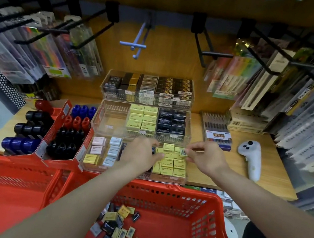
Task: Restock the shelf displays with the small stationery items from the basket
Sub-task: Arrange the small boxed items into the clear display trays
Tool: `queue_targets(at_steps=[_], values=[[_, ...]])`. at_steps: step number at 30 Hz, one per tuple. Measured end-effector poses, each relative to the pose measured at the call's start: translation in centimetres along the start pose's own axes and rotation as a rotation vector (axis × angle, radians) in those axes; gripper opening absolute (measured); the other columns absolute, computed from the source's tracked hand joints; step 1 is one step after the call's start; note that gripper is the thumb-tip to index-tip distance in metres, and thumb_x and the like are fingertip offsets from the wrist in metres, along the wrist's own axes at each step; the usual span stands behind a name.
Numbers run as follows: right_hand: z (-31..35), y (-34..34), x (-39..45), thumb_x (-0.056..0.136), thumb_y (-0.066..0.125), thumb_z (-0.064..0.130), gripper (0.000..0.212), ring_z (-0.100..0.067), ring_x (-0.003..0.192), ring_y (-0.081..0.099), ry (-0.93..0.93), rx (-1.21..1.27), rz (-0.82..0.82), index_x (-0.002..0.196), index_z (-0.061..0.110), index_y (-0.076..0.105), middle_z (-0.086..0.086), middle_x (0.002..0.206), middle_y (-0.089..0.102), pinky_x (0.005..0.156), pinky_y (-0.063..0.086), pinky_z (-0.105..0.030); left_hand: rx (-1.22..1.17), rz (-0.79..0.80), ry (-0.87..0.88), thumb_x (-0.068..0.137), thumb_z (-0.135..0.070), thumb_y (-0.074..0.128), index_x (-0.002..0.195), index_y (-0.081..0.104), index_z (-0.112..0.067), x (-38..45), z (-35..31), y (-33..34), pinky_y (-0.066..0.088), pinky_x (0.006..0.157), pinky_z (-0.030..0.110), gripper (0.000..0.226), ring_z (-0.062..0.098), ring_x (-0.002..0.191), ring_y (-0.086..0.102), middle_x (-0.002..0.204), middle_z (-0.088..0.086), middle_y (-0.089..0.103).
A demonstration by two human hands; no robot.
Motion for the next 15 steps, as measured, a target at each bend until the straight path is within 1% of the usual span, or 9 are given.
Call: queue_targets(at_steps=[2,3,4,6,7,9,11,13,15], values=[[-0.5,0.0,0.1,0.091,0.069,0.019,0.013,-0.008,0.081,0.07,-0.032,-0.132,0.017,0.102,0.016,0.074,0.002,0.105,0.072,0.069,0.055,-0.018,0.029,-0.01,-0.009,0.089,-0.055,0.063,0.128,0.062,-0.027,0.2,-0.2,0.6,0.047,0.074,0.03,0.048,0.026,0.097,0.066,0.109,0.009,0.068],[-0.7,-0.1,-0.1,0.091,0.069,0.024,0.017,-0.008,0.084,0.068,-0.068,-0.227,0.016,0.107,0.018,0.073,0.004,0.106,0.071,0.068,0.052,-0.016,0.033,-0.008,-0.016,0.089,-0.056,0.062,0.127,0.062,-0.027,0.2,-0.2,0.8,0.048,0.071,0.03,0.048,0.026,0.092,0.067,0.106,0.009,0.069],[-0.7,-0.3,-0.2,0.092,0.068,0.026,0.018,-0.007,0.086,0.067,-0.11,-0.304,0.004,0.109,0.022,0.072,0.005,0.107,0.07,0.068,0.051,-0.016,0.029,-0.006,-0.027,0.089,-0.056,0.062,0.127,0.062,-0.028,0.1,-0.2,1.0,0.049,0.068,0.03,0.047,0.025,0.087,0.066,0.107,0.009,0.068],[-0.8,-0.7,-0.3,0.093,0.065,0.022,0.017,-0.005,0.084,0.066,-0.176,-0.344,-0.017,0.109,0.024,0.071,0.005,0.109,0.067,0.07,0.054,-0.019,0.007,-0.001,-0.048,0.089,-0.056,0.062,0.125,0.062,-0.029,0.0,-0.2,1.2,0.046,0.061,0.028,0.045,0.021,0.076,0.06,0.104,0.007,0.067],[-0.9,-0.8,-0.3,0.093,0.066,0.019,0.018,-0.003,0.084,0.065,-0.196,-0.344,-0.01,0.109,0.024,0.071,0.005,0.11,0.066,0.068,0.054,-0.015,-0.006,0.005,-0.058,0.089,-0.055,0.063,0.124,0.062,-0.029,0.1,-0.2,1.3,0.044,0.058,0.027,0.043,0.02,0.072,0.056,0.098,0.005,0.067],[-1.1,-0.7,-0.4,0.088,0.072,0.019,0.023,0.001,0.083,0.063,-0.234,-0.396,0.029,0.11,0.023,0.07,0.006,0.11,0.063,0.063,0.047,-0.004,-0.02,0.028,-0.066,0.089,-0.051,0.065,0.123,0.063,-0.029,0.2,-0.1,1.1,0.04,0.054,0.025,0.04,0.017,0.067,0.052,0.081,-0.002,0.06],[-1.2,-0.2,-0.5,0.083,0.076,0.016,0.031,0.002,0.081,0.061,-0.268,-0.454,0.055,0.112,0.021,0.069,0.005,0.108,0.062,0.062,0.042,0.0,-0.036,0.056,-0.076,0.088,-0.047,0.067,0.122,0.064,-0.029,0.2,0.0,1.0,0.036,0.047,0.023,0.039,0.012,0.057,0.05,0.067,-0.01,0.052],[-1.3,0.2,-0.6,0.081,0.078,0.013,0.033,0.004,0.076,0.059,-0.275,-0.455,0.044,0.112,0.018,0.068,0.005,0.103,0.064,0.06,0.041,0.001,-0.066,0.072,-0.098,0.088,-0.045,0.066,0.123,0.064,-0.029,0.3,0.1,1.0,0.034,0.043,0.021,0.038,0.007,0.049,0.048,0.065,-0.011,0.054],[-1.3,0.5,-0.6,0.079,0.08,0.015,0.032,0.005,0.073,0.058,-0.264,-0.435,0.009,0.108,0.018,0.068,0.007,0.097,0.064,0.058,0.041,0.001,-0.089,0.086,-0.102,0.09,-0.049,0.062,0.124,0.063,-0.03,0.3,0.2,0.9,0.038,0.047,0.022,0.039,0.008,0.051,0.052,0.07,-0.008,0.06]])
Point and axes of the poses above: each hand's wrist, its own x-axis towards the middle knuckle, its own y-axis out of the palm, z = x × y, the point moved 2 cm from there along x, towards the middle knuckle
